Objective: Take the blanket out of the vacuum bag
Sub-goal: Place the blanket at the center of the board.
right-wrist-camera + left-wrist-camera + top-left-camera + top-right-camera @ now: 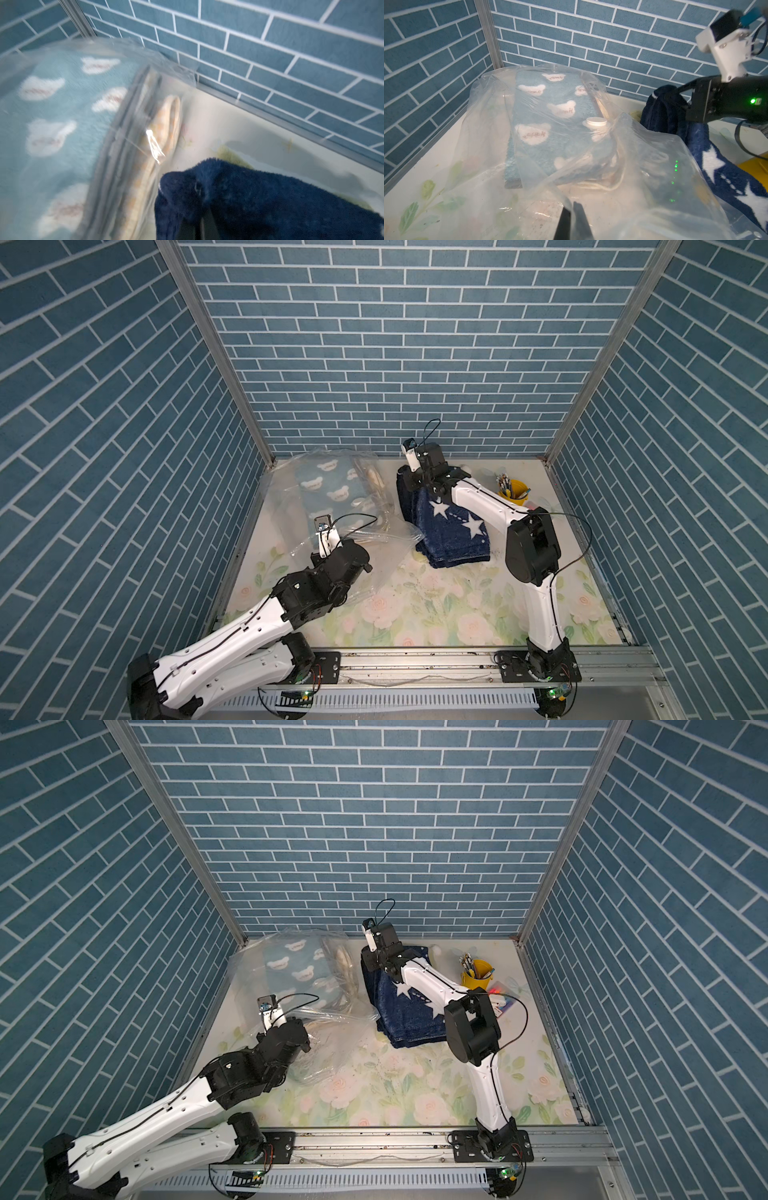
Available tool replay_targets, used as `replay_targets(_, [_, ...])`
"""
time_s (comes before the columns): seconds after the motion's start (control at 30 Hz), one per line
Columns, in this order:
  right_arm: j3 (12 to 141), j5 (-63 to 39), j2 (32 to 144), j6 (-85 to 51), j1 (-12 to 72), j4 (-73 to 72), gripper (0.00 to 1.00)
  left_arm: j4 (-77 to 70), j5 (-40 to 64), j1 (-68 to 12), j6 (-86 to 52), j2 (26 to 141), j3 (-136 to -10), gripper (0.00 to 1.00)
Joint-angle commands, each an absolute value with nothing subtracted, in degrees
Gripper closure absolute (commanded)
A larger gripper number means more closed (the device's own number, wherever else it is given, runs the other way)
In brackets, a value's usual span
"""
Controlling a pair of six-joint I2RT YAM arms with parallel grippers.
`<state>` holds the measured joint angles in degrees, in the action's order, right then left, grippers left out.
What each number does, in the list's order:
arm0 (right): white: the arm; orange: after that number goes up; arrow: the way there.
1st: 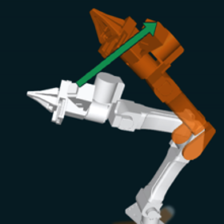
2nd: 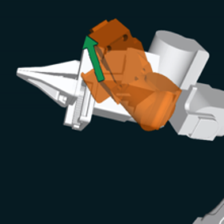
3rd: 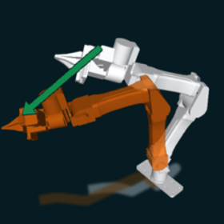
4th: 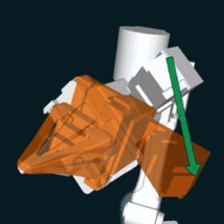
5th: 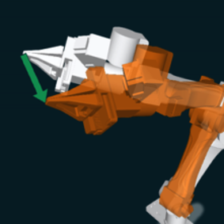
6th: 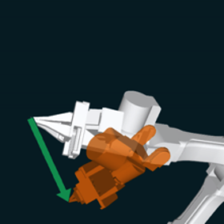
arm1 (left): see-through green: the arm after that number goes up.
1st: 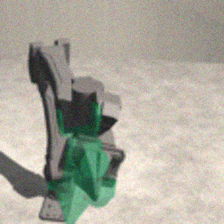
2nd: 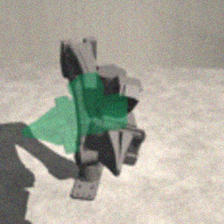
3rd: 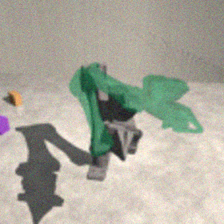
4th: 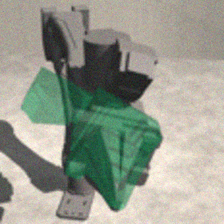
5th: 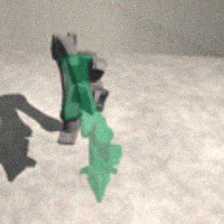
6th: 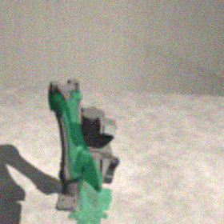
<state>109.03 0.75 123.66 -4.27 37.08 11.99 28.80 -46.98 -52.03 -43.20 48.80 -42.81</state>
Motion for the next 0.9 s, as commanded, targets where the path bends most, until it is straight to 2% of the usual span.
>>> replay_targets(0.0, [113.43, -2.01, 130.08, -6.32, 35.64, 13.93, 1.00, 27.69, -46.23, -51.86, -42.20, 49.11, -42.93, 1.00])
replay_targets(0.1, [117.92, -2.69, 135.46, -6.72, 34.35, 15.71, 1.00, 27.48, -45.40, -51.86, -42.29, 49.60, -42.64, 1.00])
replay_targets(0.13, [119.32, -2.77, 137.25, -7.16, 33.91, 16.19, 0.93, 27.30, -45.07, -51.86, -42.36, 49.71, -42.54, 1.00])
replay_targets(0.17, [119.99, -3.67, 138.47, -7.57, 33.55, 16.38, 0.80, 27.02, -44.73, -51.86, -42.28, 49.90, -42.43, 1.00])
replay_targets(0.23, [119.82, -7.29, 139.94, -8.32, 33.22, 15.58, 0.64, 26.90, -44.55, -51.86, -42.26, 50.40, -42.41, 1.00])
replay_targets(0.3, [119.14, -9.41, 139.74, -9.08, 33.11, 15.18, 0.54, 26.81, -44.39, -51.86, -42.36, 50.79, -42.60, 1.00])
replay_targets(0.4, [114.38, -11.10, 135.36, -10.38, 32.97, 11.91, 0.46, 26.87, -44.12, -51.86, -42.36, 50.93, -43.20, 1.00])
replay_targets(0.5, [112.07, -12.70, 130.20, -10.85, 32.45, 11.40, 0.42, 27.28, -43.83, -51.86, -42.40, 50.33, -43.59, 1.00])
replay_targets(0.63, [107.39, -9.45, 121.89, -10.37, 30.77, 9.70, 0.35, 27.73, -43.36, -51.83, -43.08, 48.63, -43.43, 1.00])
replay_targets(0.87, [109.27, -6.46, 124.32, -8.04, 23.39, 12.60, 0.34, 28.83, -43.21, -51.86, -43.17, 48.66, -44.68, 1.00])
